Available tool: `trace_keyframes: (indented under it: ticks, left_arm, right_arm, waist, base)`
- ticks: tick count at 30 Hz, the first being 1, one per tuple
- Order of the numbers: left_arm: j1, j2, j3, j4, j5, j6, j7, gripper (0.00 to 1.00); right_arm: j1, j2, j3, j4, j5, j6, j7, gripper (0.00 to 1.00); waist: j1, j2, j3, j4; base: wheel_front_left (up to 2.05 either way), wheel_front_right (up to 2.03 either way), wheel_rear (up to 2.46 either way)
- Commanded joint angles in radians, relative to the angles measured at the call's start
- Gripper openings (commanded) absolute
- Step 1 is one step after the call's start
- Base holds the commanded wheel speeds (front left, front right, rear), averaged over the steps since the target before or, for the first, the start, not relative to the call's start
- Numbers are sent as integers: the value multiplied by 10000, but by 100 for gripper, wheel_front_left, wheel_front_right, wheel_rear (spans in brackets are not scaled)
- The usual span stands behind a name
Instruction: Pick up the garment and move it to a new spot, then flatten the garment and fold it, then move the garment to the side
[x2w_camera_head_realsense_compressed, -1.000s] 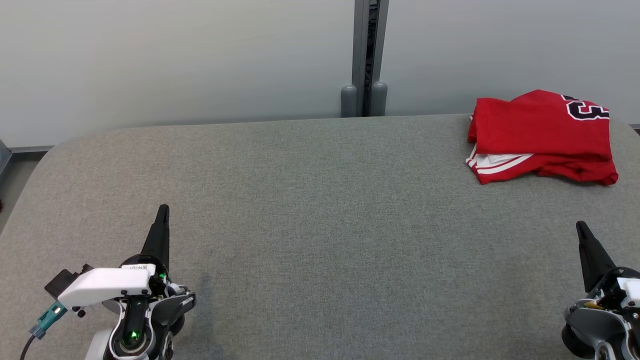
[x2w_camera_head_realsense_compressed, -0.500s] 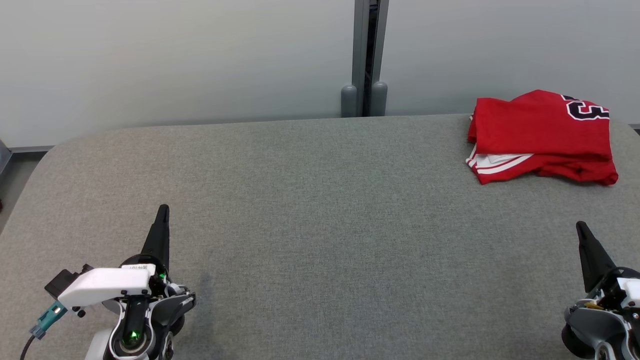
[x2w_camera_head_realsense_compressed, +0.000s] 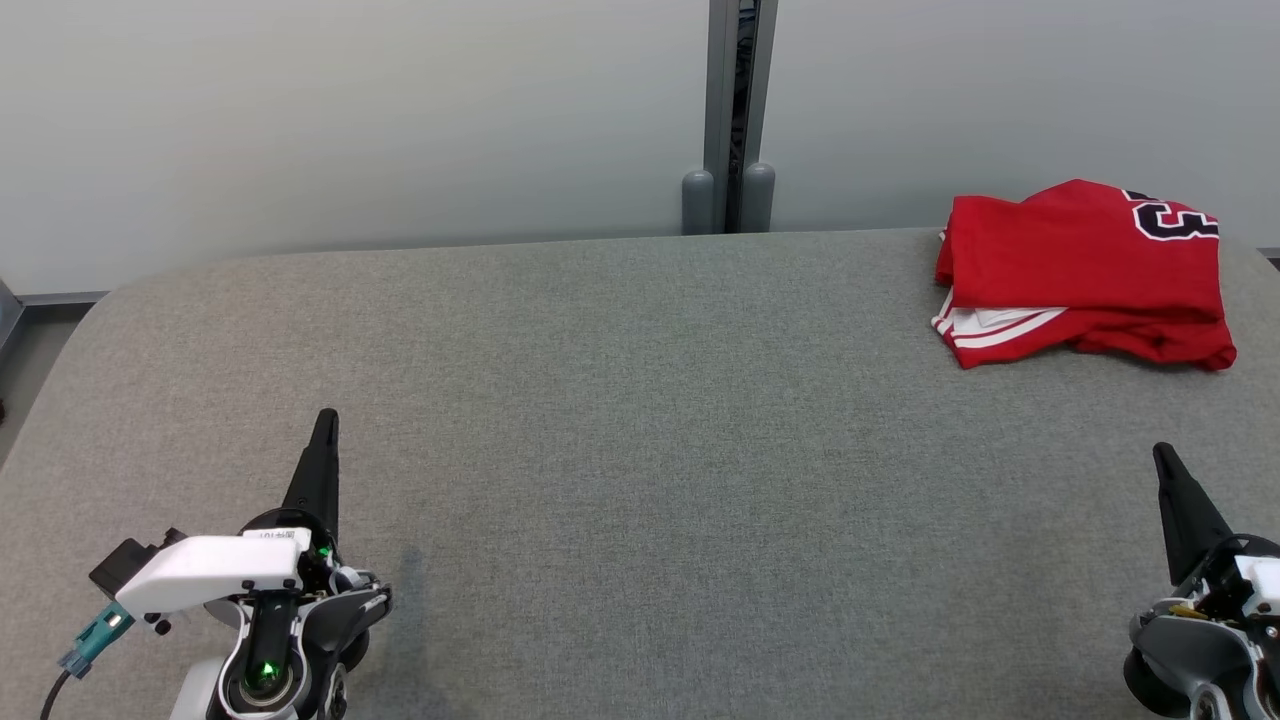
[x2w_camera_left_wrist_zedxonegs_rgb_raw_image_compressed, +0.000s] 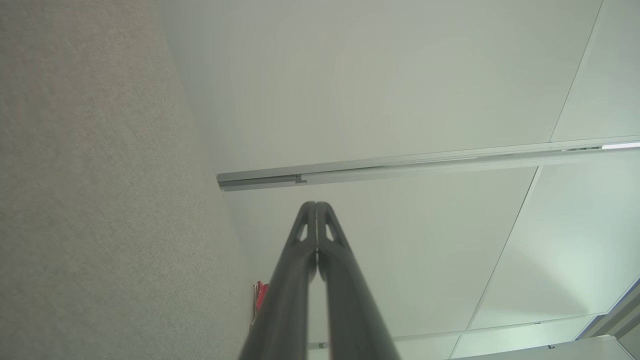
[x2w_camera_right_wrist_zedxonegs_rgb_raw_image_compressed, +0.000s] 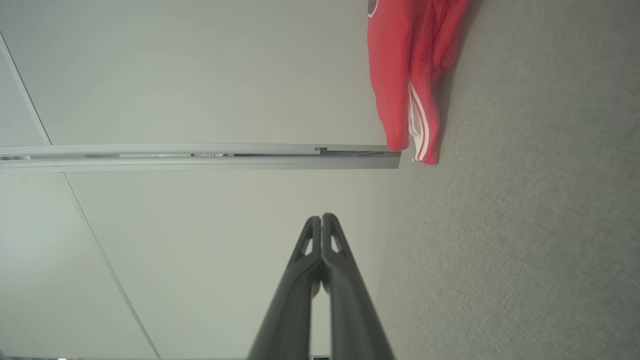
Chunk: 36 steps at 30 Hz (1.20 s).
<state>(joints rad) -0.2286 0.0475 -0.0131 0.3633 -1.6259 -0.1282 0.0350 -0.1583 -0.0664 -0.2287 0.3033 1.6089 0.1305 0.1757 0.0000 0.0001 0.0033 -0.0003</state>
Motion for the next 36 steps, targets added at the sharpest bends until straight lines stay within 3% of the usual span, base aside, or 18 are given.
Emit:
trace_keyframes:
  ticks: [1,36]
  left_arm:
    - [-67,52,47,-15,-52,-64,26,0]
    - [-67,53,46,-16,-52,-64,26,0]
  right_arm:
    - [-95,-22,-58,5,-77,2,78,0]
    - [-110,15,-97,6,-115,4,106,0]
  waist:
    - [0,-1,0,0]
    - [0,-1,0,0]
  base:
    - [0,0,0]
    - [0,0,0]
